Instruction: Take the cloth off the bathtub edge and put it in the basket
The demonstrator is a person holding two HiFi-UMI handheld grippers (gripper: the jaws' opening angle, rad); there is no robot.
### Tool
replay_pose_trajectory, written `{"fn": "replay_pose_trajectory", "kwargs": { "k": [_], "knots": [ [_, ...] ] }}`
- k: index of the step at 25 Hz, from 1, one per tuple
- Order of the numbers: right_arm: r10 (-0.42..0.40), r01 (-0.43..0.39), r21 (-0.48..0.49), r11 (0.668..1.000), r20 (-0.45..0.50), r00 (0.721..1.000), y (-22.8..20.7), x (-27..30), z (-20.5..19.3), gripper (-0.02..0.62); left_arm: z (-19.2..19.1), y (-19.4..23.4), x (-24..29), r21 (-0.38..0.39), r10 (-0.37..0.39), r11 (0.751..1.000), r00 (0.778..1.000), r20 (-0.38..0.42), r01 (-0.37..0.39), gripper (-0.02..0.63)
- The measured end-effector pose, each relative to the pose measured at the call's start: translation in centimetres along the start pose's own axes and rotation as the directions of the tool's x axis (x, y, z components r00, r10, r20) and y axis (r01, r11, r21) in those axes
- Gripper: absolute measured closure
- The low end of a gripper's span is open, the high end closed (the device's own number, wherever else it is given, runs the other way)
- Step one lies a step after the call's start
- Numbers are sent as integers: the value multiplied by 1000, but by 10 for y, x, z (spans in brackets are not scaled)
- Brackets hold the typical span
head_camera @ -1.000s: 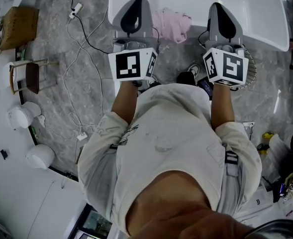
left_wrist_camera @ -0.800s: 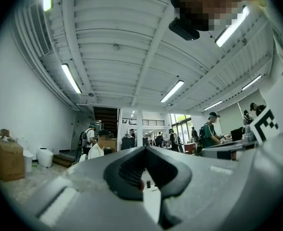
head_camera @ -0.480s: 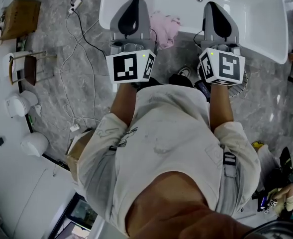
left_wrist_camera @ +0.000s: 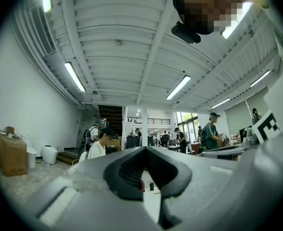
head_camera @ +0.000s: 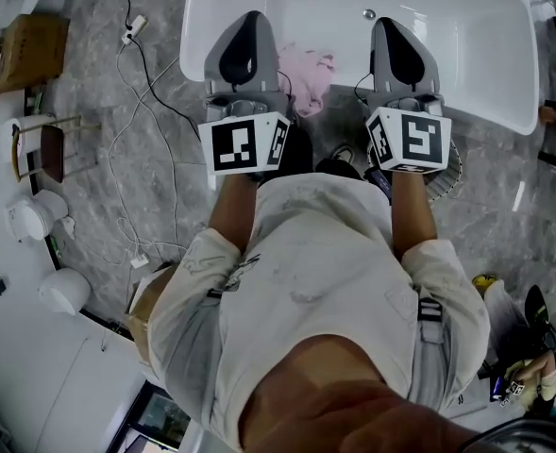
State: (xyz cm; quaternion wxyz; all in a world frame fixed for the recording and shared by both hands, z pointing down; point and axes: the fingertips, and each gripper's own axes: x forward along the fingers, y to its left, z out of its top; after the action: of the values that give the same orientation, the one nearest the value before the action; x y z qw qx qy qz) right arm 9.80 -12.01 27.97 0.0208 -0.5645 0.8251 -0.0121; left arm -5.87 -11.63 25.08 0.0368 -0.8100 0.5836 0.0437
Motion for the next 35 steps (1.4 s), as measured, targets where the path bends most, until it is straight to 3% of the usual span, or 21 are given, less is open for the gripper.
{"fn": "replay_pose_trajectory", "kwargs": {
  "k": [12,21,27,35],
  "knots": [
    [-6,3,-32,999,-69,998,43,89,-19,592,-20,81,47,-19,-32,999,999,-5,31,606],
    [13,-21,-34,999,-218,976,64,133,-104,592,-68,123,63,-50,-43,998,998,-36,41,606],
    [66,-80,-23,996,-379,923,78,151,-196,592,-97,148,79,-75,-20,997,999,-35,17,606],
    [177,-193,40,980,-610,772,111,134,-329,573,-144,161,76,-103,-25,995,995,-100,14,606]
  ]
}}
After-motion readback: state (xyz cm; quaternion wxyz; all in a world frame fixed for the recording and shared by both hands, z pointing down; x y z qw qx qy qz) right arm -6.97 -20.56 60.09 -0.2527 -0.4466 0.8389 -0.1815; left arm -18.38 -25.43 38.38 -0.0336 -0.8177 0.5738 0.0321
